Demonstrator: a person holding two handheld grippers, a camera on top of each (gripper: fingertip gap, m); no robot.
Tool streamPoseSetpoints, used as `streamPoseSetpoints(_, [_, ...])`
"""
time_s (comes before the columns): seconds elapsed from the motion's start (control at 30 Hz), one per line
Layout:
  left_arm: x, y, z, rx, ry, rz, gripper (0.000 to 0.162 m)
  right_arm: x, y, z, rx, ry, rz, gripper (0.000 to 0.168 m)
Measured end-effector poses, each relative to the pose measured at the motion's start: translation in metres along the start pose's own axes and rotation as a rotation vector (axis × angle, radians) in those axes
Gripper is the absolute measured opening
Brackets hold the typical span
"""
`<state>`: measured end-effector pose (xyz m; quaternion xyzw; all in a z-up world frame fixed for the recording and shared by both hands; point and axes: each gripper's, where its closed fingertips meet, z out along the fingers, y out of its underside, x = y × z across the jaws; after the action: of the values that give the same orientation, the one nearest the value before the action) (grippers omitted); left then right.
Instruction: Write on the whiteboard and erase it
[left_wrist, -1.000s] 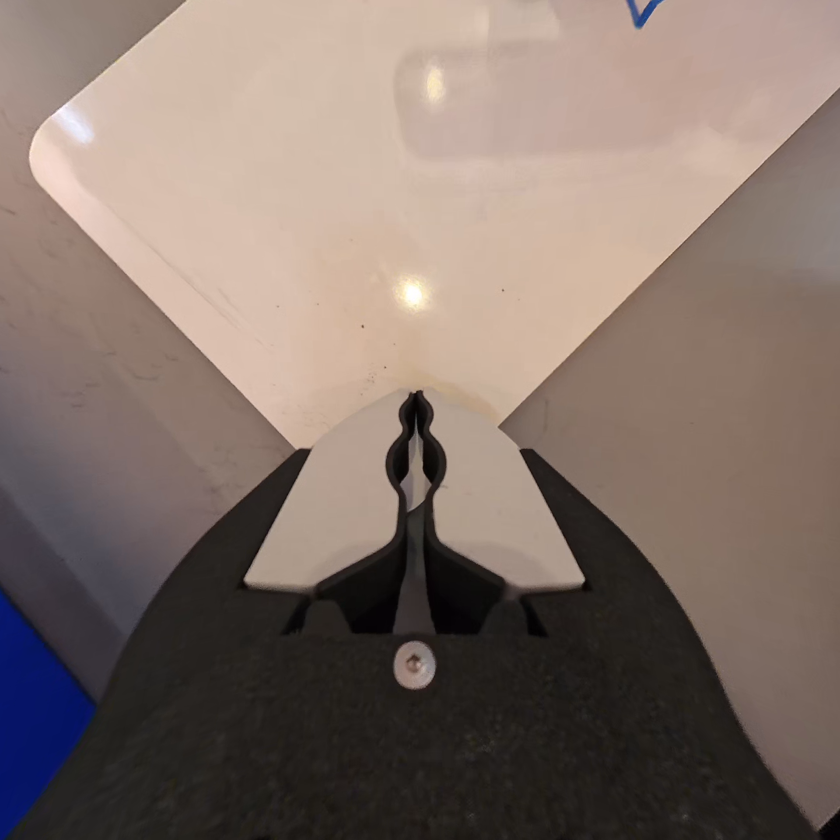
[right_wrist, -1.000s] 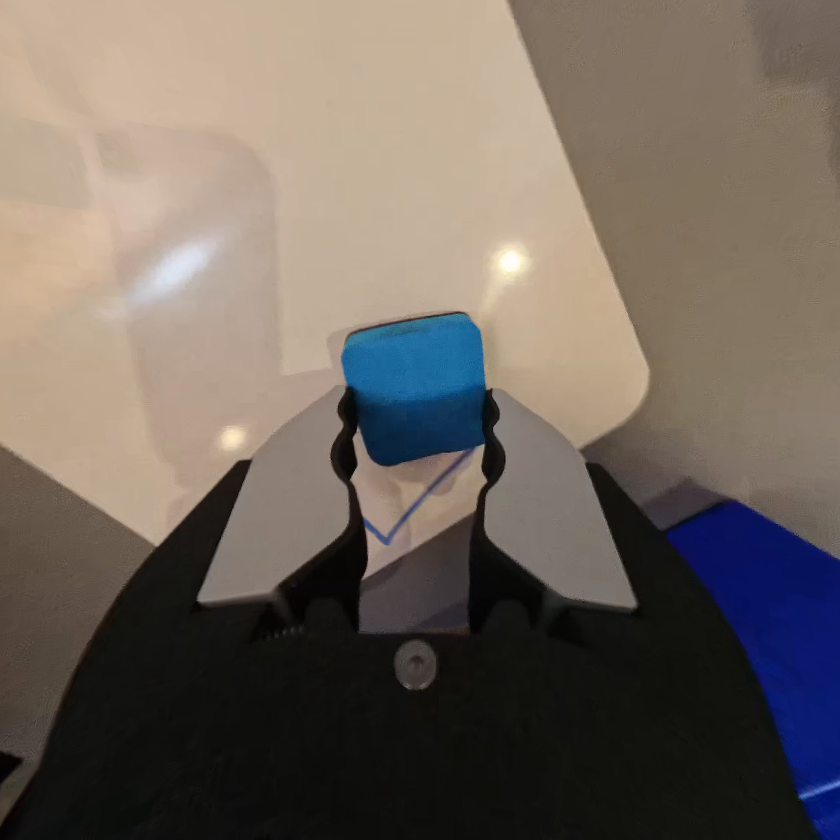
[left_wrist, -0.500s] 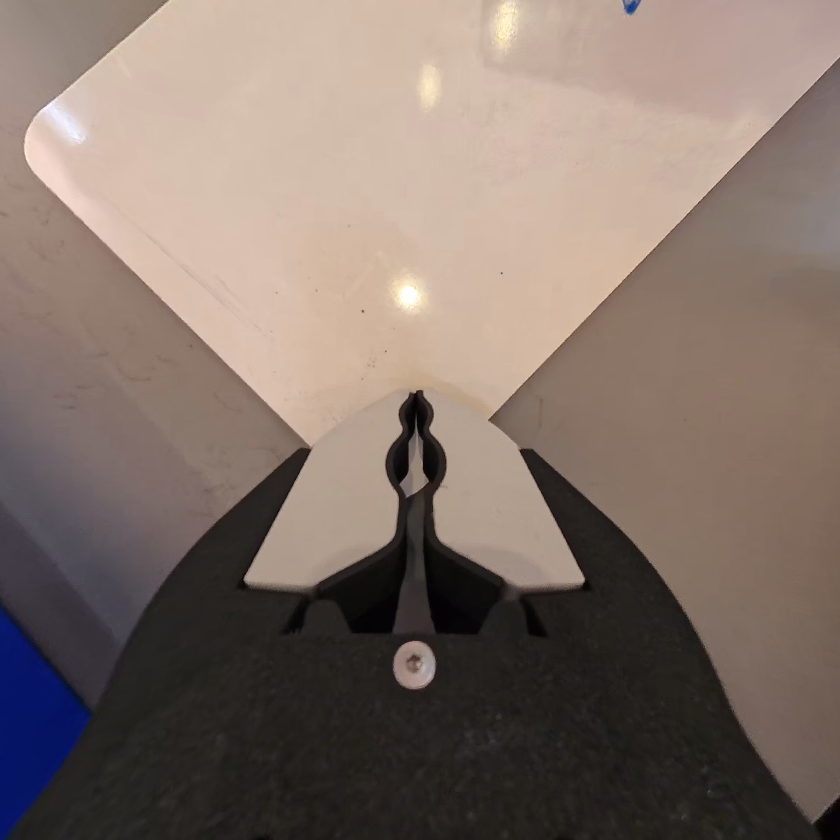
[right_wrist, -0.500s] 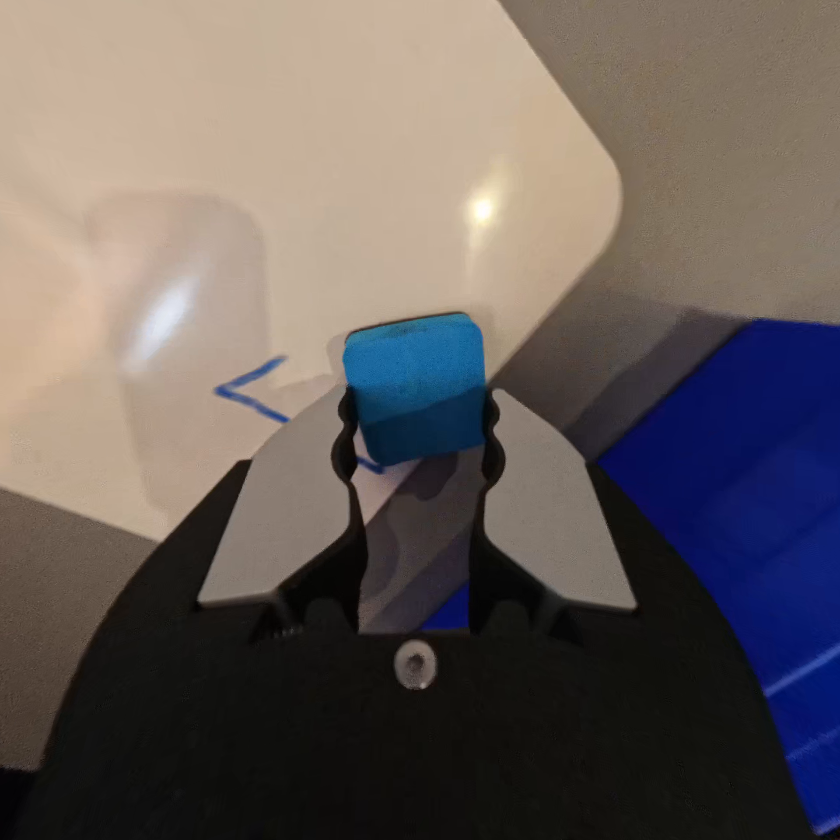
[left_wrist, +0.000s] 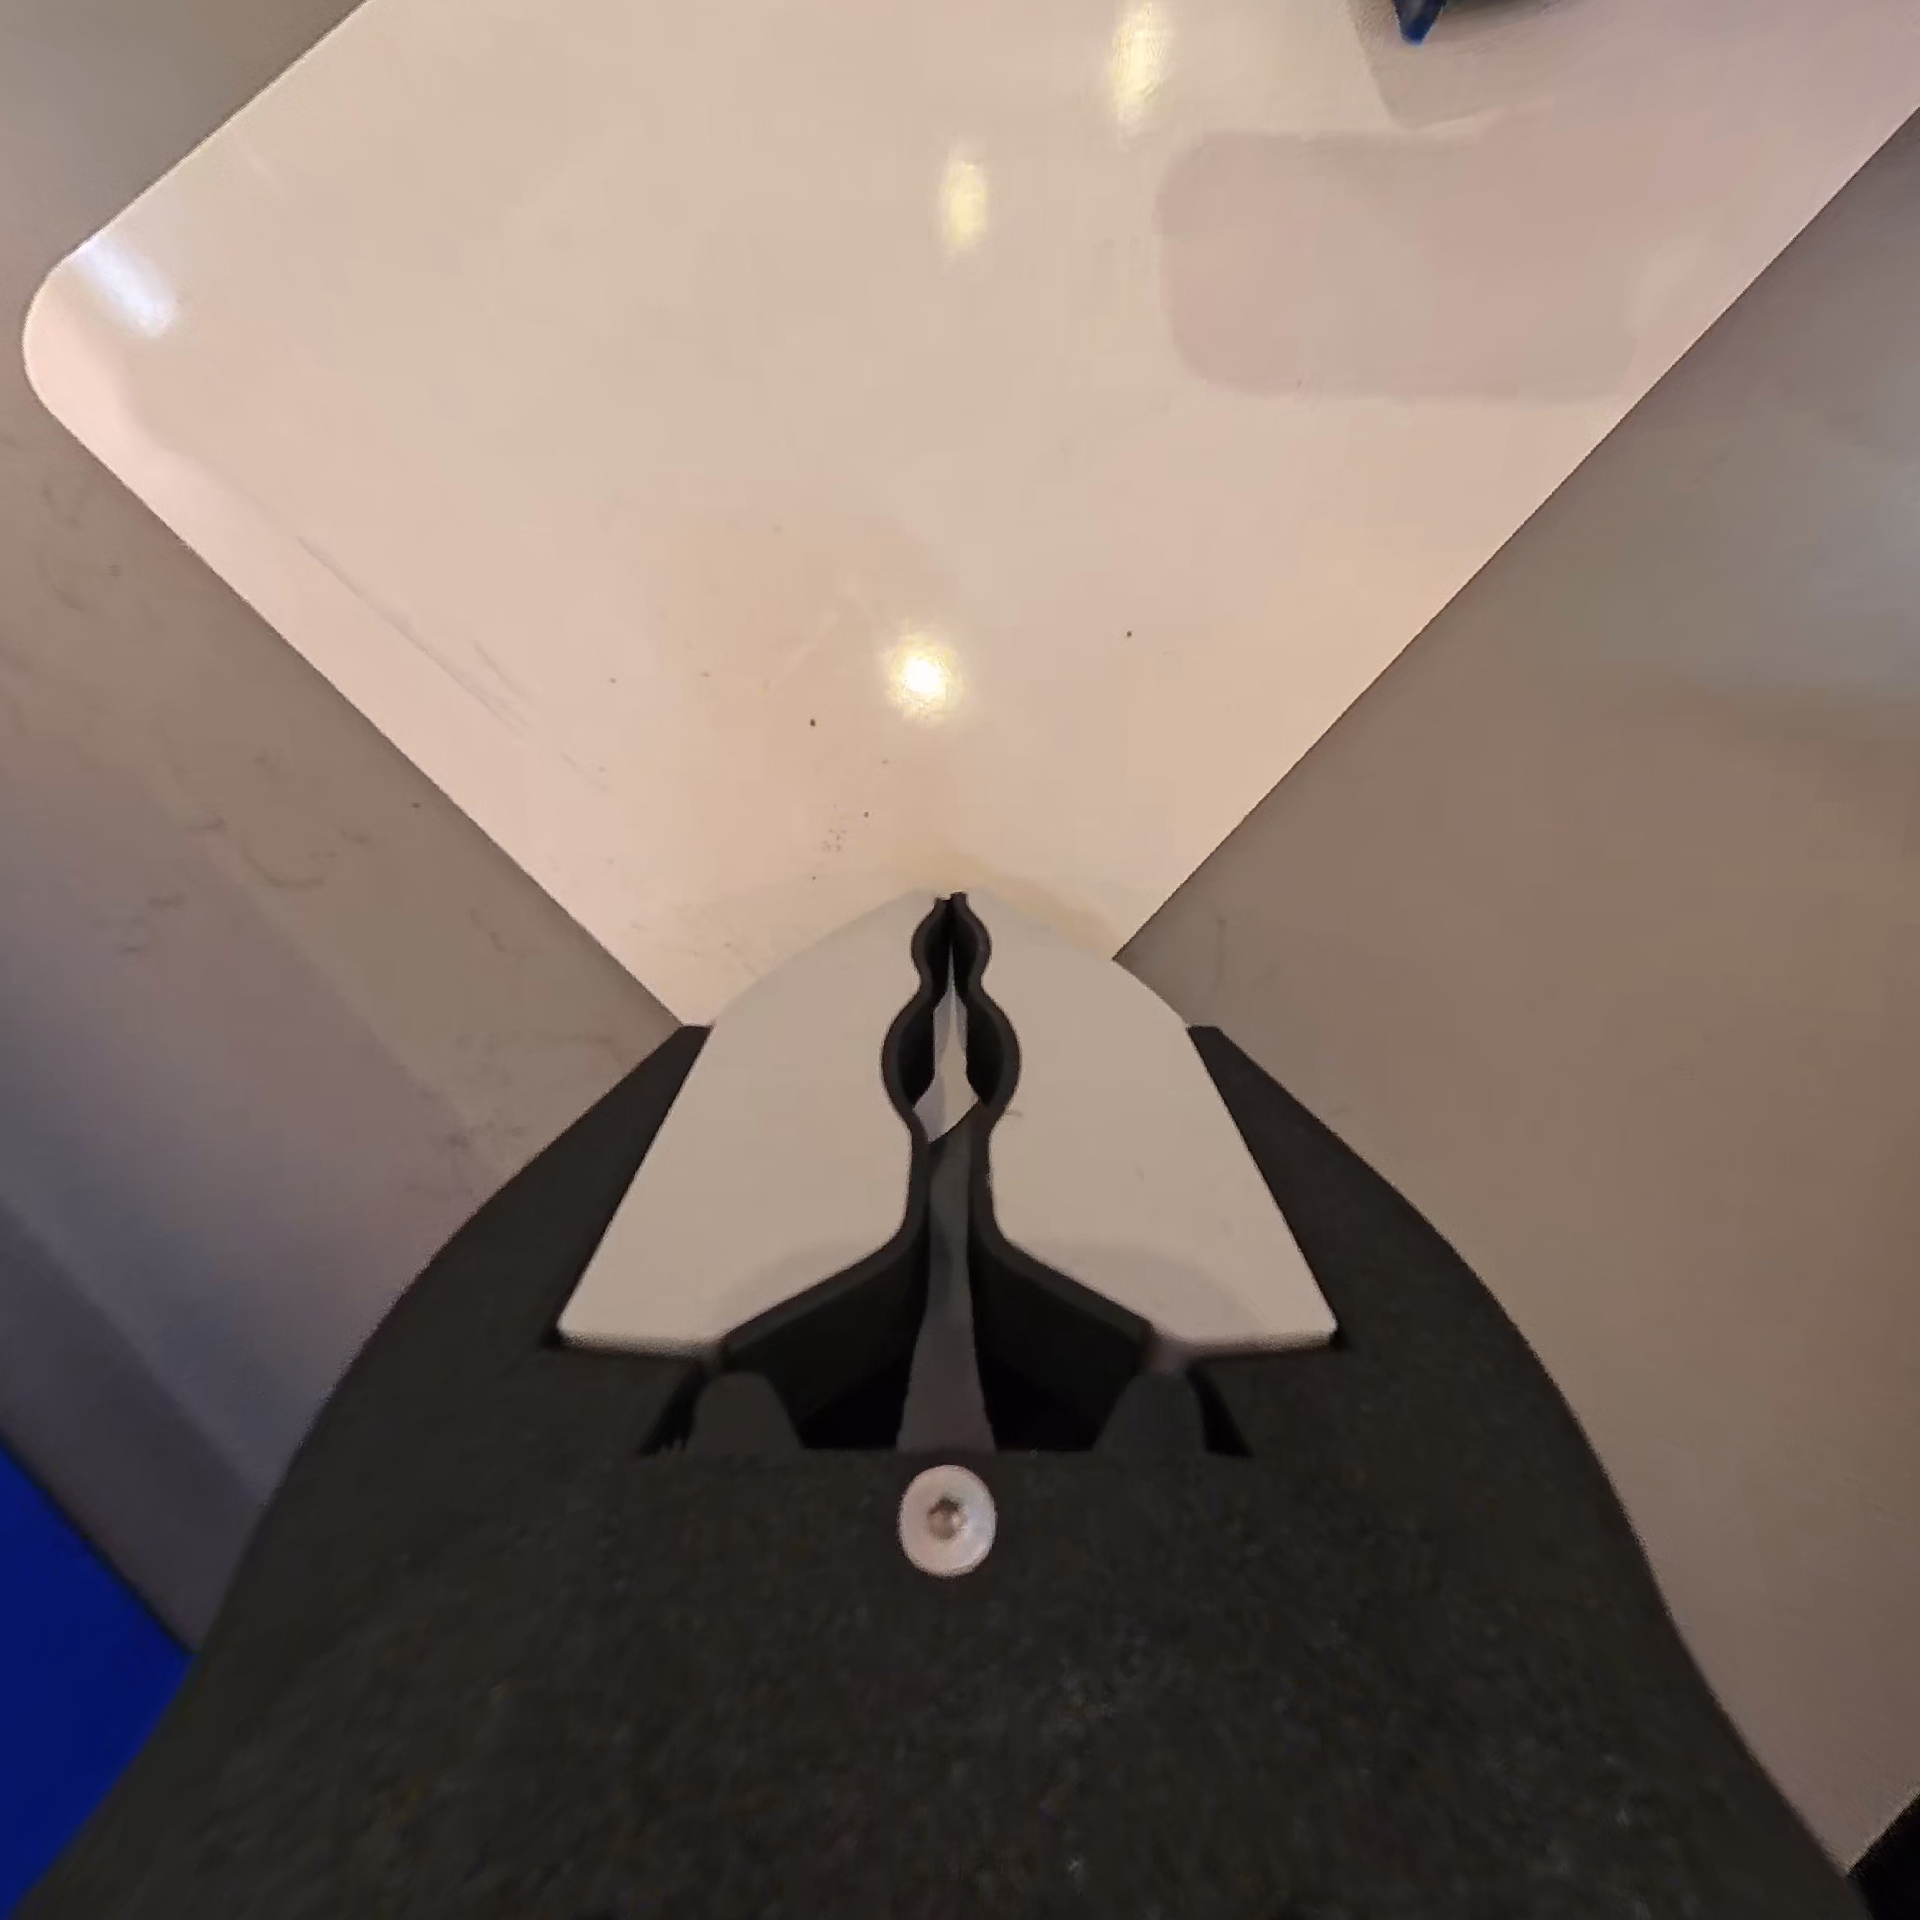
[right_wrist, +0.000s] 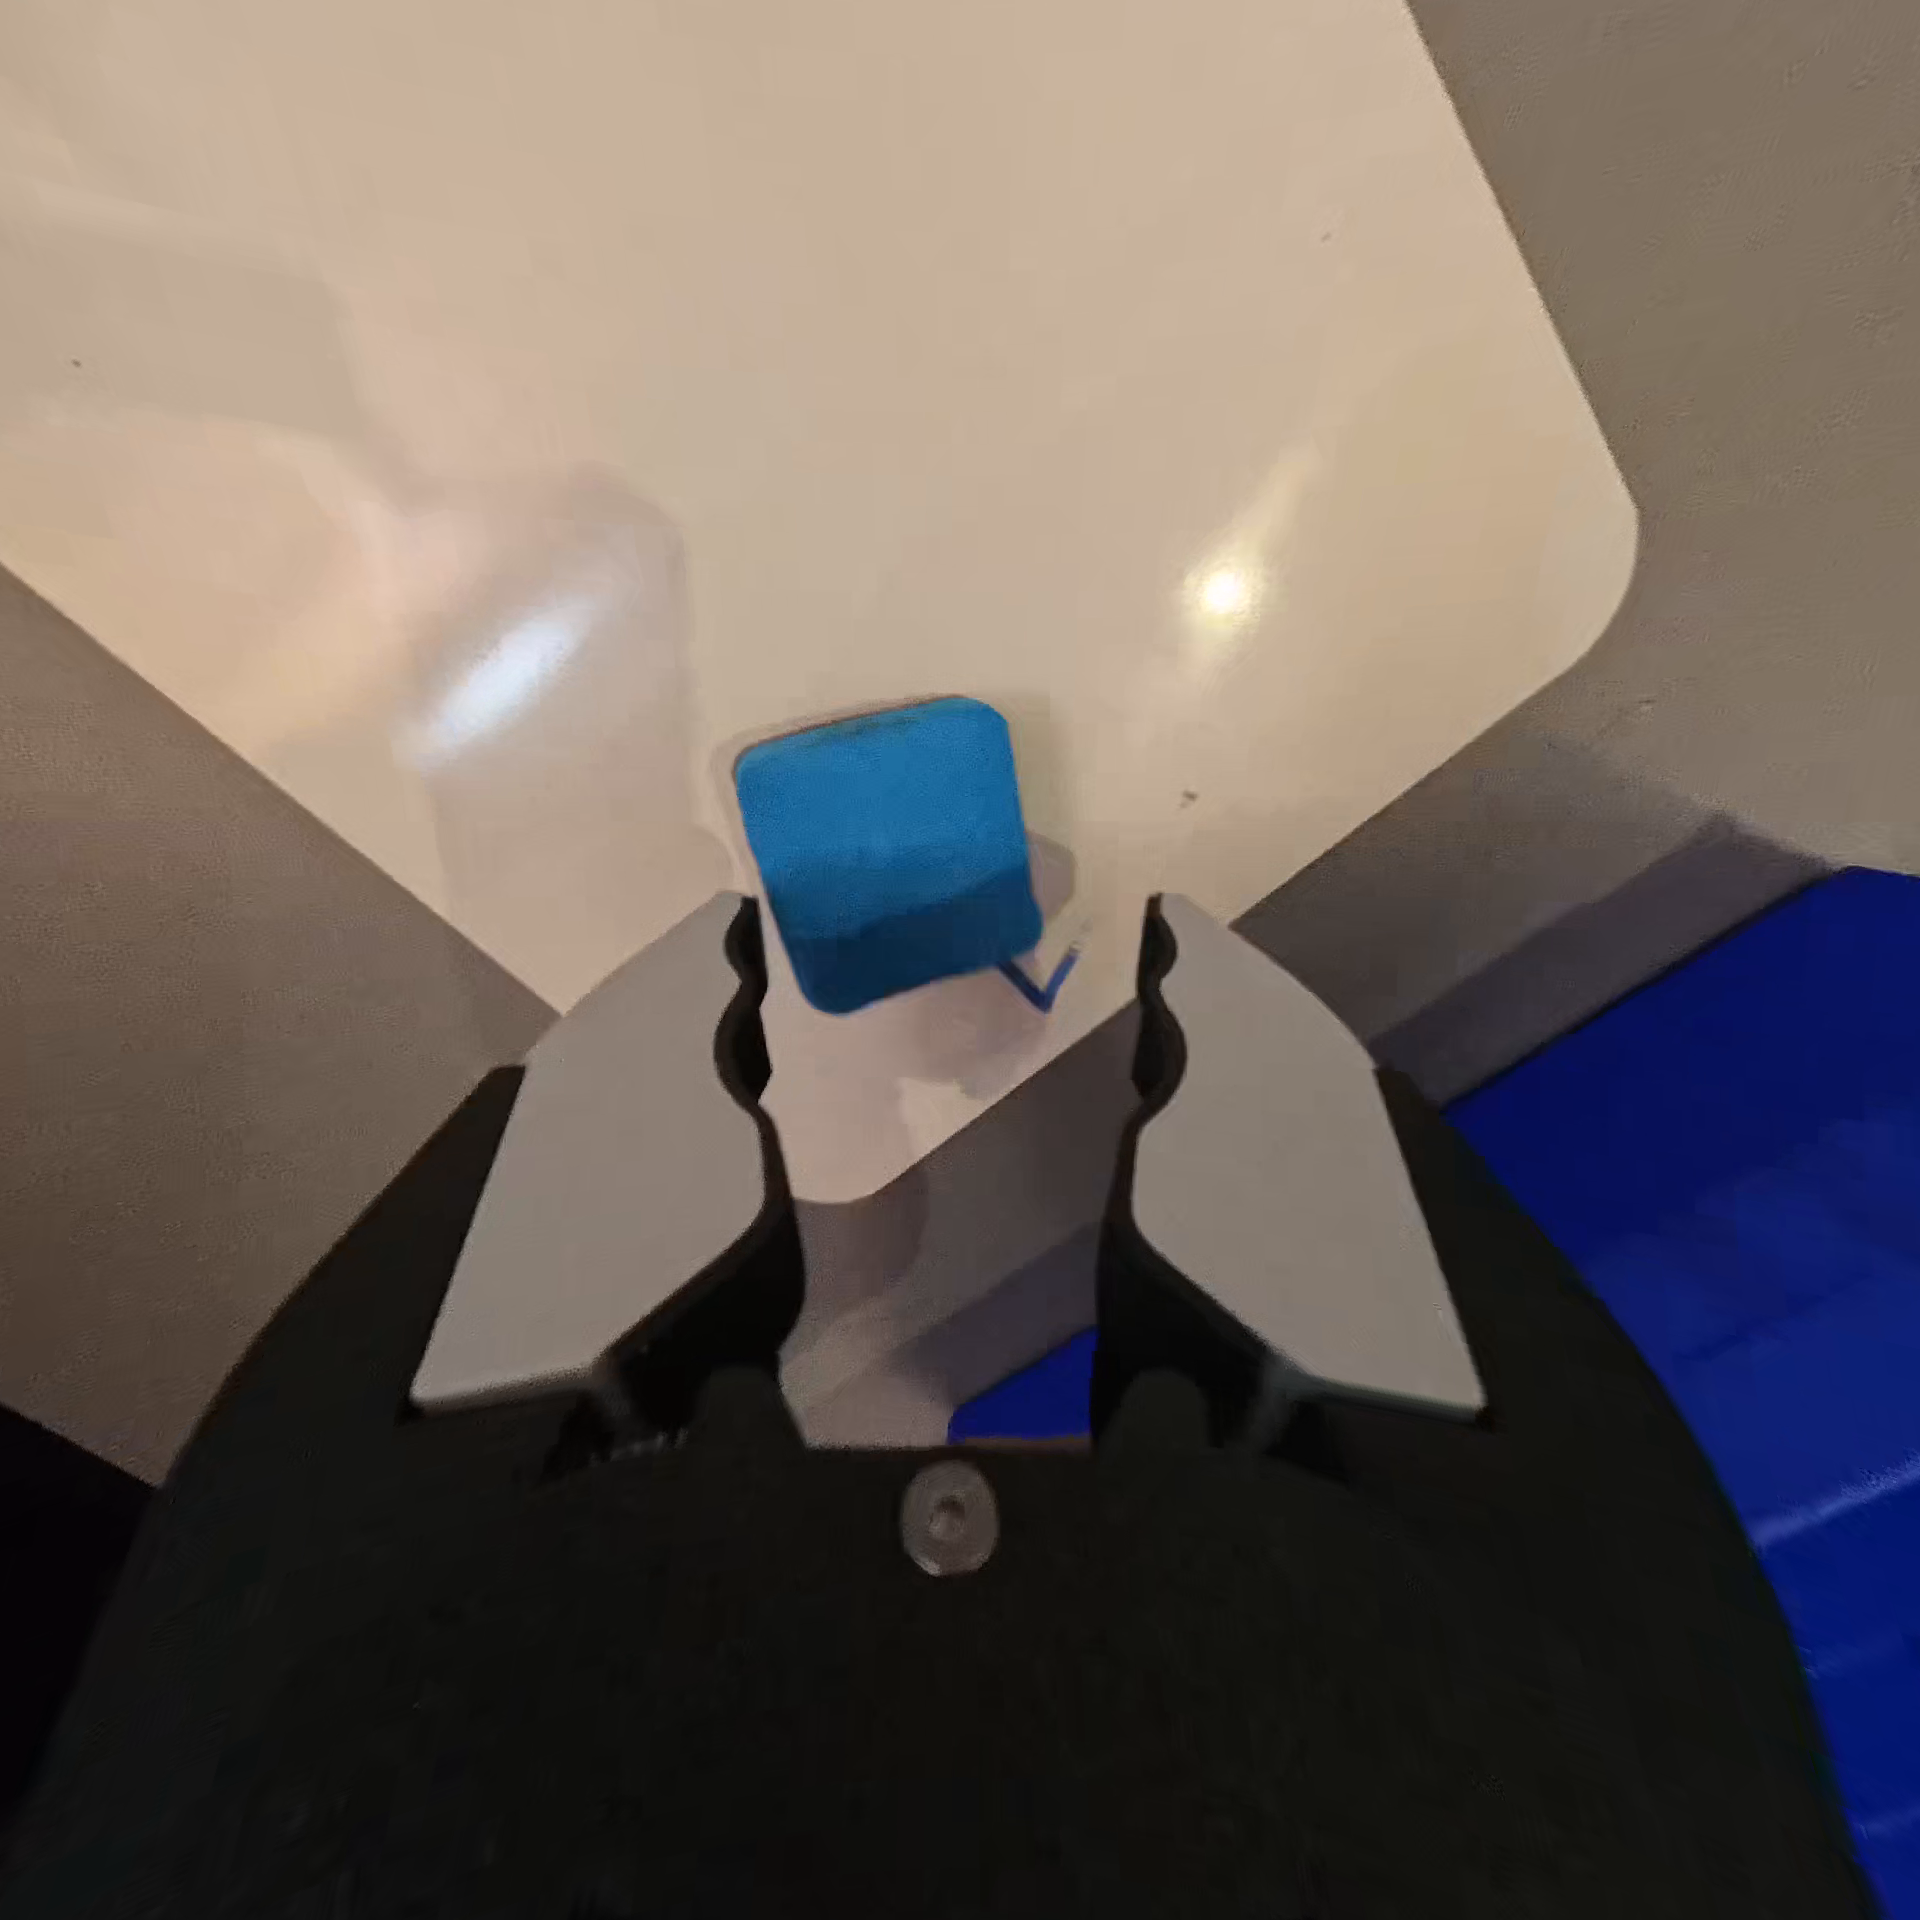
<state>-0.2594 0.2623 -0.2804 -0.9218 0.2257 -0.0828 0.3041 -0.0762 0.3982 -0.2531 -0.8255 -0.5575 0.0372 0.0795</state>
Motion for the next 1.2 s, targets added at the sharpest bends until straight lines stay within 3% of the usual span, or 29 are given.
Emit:
streamPoseSetpoints(0.17, [0.0, 0.0, 0.0, -0.001, 0.0, 0.001, 0.0, -0.009, -0.01, -0.008, 0.088, 0.011, -0.088, 0.063])
streamPoseSetpoints(0.37, [0.002, 0.0, 0.0, -0.003, -0.001, 0.005, 0.0, -0.012, 0.001, 0.016, -0.007, 0.037, -0.186, 0.054])
streamPoseSetpoints(0.53, [0.002, 0.001, -0.001, 0.0, 0.005, 0.0, 0.0, 0.007, 0.004, 0.016, 0.0, 0.024, 0.001, 0.053])
streamPoseSetpoints(0.67, [0.003, 0.0, 0.0, 0.0, 0.011, -0.001, 0.0, -0.024, -0.004, 0.018, 0.022, 0.033, -0.126, 0.052])
streamPoseSetpoints(0.8, [0.003, 0.0, 0.0, -0.001, 0.012, -0.003, 0.0, 0.024, 0.008, 0.017, -0.019, 0.057, 0.133, 0.052])
streamPoseSetpoints(0.93, [0.001, 0.0, 0.0, -0.009, 0.0, 0.002, 0.0, -0.019, -0.017, 0.021, -0.023, 0.059, -0.028, 0.052])
streamPoseSetpoints(1.1, [0.003, 0.0, 0.0, 0.001, 0.001, 0.0, 0.0, 0.036, 0.011, 0.017, -0.062, 0.126, 0.182, 0.052])
streamPoseSetpoints(1.2, [0.003, 0.0, 0.0, -0.001, 0.002, 0.002, 0.0, -0.028, -0.016, 0.02, -0.03, 0.094, -0.035, 0.051])
